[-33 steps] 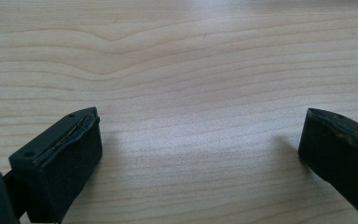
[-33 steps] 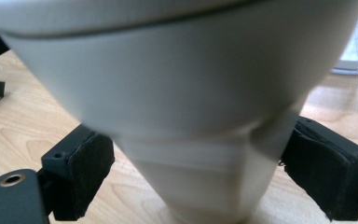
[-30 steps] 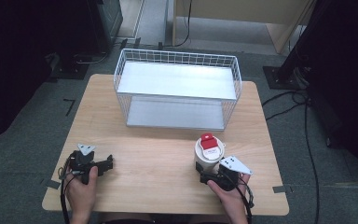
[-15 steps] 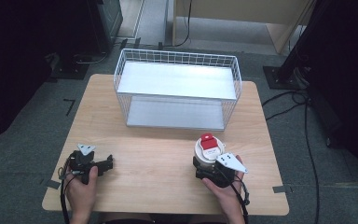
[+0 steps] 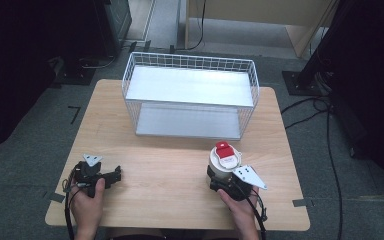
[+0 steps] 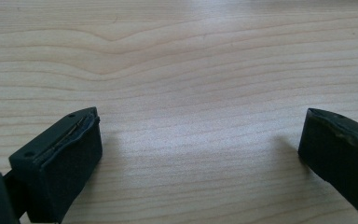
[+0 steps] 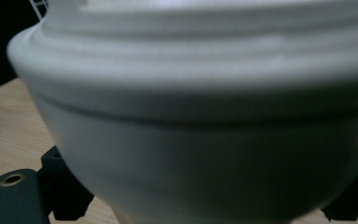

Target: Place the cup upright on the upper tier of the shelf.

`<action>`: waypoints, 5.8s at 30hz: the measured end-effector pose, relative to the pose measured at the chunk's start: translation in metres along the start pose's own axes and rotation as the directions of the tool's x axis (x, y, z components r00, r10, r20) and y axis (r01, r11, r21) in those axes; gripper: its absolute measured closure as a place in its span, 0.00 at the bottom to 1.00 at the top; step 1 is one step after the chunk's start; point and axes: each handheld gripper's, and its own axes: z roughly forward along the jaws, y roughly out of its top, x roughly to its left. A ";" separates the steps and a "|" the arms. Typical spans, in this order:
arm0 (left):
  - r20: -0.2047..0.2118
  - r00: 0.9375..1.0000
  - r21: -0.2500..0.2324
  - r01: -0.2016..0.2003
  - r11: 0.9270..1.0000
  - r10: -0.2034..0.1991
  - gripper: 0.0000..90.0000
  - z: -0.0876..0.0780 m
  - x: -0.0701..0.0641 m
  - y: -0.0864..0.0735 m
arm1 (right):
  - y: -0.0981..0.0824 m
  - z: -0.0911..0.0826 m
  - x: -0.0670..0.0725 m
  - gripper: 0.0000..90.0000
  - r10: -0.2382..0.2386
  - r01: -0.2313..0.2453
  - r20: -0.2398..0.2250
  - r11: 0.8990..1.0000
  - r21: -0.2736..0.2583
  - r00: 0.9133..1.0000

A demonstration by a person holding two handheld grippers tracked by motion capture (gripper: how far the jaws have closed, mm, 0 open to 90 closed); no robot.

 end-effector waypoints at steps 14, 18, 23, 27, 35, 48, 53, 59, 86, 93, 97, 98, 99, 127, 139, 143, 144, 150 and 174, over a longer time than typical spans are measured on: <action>0.000 1.000 0.000 0.000 1.000 0.000 0.00 0.000 0.000 0.000 | 0.000 0.000 0.010 0.13 -0.041 0.041 -0.001 0.998 -0.040 0.999; 0.000 1.000 0.000 0.000 1.000 0.000 0.00 0.000 0.000 0.000 | 0.005 -0.001 0.011 0.13 -0.044 0.044 0.000 0.998 -0.053 0.999; 0.000 1.000 0.000 0.000 1.000 0.000 0.00 0.000 0.000 0.000 | 0.018 -0.004 0.015 0.14 -0.067 0.066 -0.001 0.995 -0.081 0.998; 0.000 1.000 0.000 0.000 1.000 0.000 0.00 0.000 0.000 0.000 | 0.034 -0.005 0.020 0.14 -0.083 0.080 -0.026 0.991 -0.112 0.996; -0.001 1.000 -0.002 0.000 1.000 0.000 0.00 0.000 0.000 0.000 | 0.061 -0.002 0.031 0.14 -0.122 0.115 -0.034 0.981 -0.153 0.992; 0.000 1.000 0.001 -0.002 1.000 0.002 0.00 0.000 0.000 0.000 | 0.106 0.004 0.040 0.14 -0.130 0.123 -0.013 0.964 -0.235 0.991; 0.000 1.000 0.001 -0.001 1.000 0.001 0.00 0.000 0.000 0.000 | 0.124 0.008 0.042 0.14 -0.144 0.139 -0.002 0.956 -0.257 0.990; -0.001 1.000 0.001 -0.001 1.000 0.001 0.00 0.000 0.000 0.000 | 0.143 0.011 0.047 0.14 -0.154 0.152 0.016 0.947 -0.282 0.988; 0.003 1.000 0.000 -0.004 1.000 0.004 0.00 0.000 0.000 0.001 | 0.224 0.051 0.054 0.14 -0.173 0.189 0.075 0.920 -0.343 0.982; 0.004 1.000 0.000 -0.005 1.000 0.005 0.00 0.000 0.000 0.001 | 0.238 0.074 0.049 0.14 -0.172 0.199 0.107 0.918 -0.342 0.979; 0.006 1.000 0.003 -0.008 1.000 0.008 0.00 0.000 0.000 0.001 | 0.242 0.088 0.045 0.14 -0.170 0.202 0.123 0.919 -0.339 0.978; 0.006 1.000 0.003 -0.008 1.000 0.008 0.00 0.000 0.000 0.001 | 0.242 0.088 0.045 0.14 -0.170 0.202 0.123 0.919 -0.339 0.978; 0.006 1.000 0.003 -0.008 1.000 0.008 0.00 0.000 0.000 0.001 | 0.243 0.091 0.044 0.14 -0.171 0.204 0.126 0.920 -0.336 0.977; 0.006 1.000 0.001 -0.008 1.000 0.008 0.00 0.001 0.000 0.001 | 0.242 0.162 0.019 0.14 -0.106 0.142 0.162 0.963 -0.231 0.981; 0.008 1.000 0.001 -0.012 1.000 0.012 0.00 0.001 0.000 0.001 | 0.241 0.162 0.015 0.13 -0.064 0.096 0.155 0.972 -0.213 0.986; 0.009 1.000 0.001 -0.012 1.000 0.012 0.00 0.001 0.000 0.001 | 0.242 0.160 0.015 0.13 -0.075 0.105 0.151 0.974 -0.201 0.986; 0.009 1.000 0.001 -0.012 1.000 0.012 0.00 0.001 0.000 0.001 | 0.242 0.160 0.015 0.13 -0.077 0.106 0.150 0.974 -0.201 0.986; 0.009 1.000 0.001 -0.012 1.000 0.012 0.00 0.001 0.000 0.001 | 0.240 0.158 0.013 0.09 -0.082 0.105 0.128 0.976 -0.190 0.988; 0.009 1.000 0.002 -0.014 1.000 0.014 0.00 0.001 0.001 0.001 | 0.215 0.122 0.003 0.00 -0.110 0.124 0.083 0.974 -0.191 0.991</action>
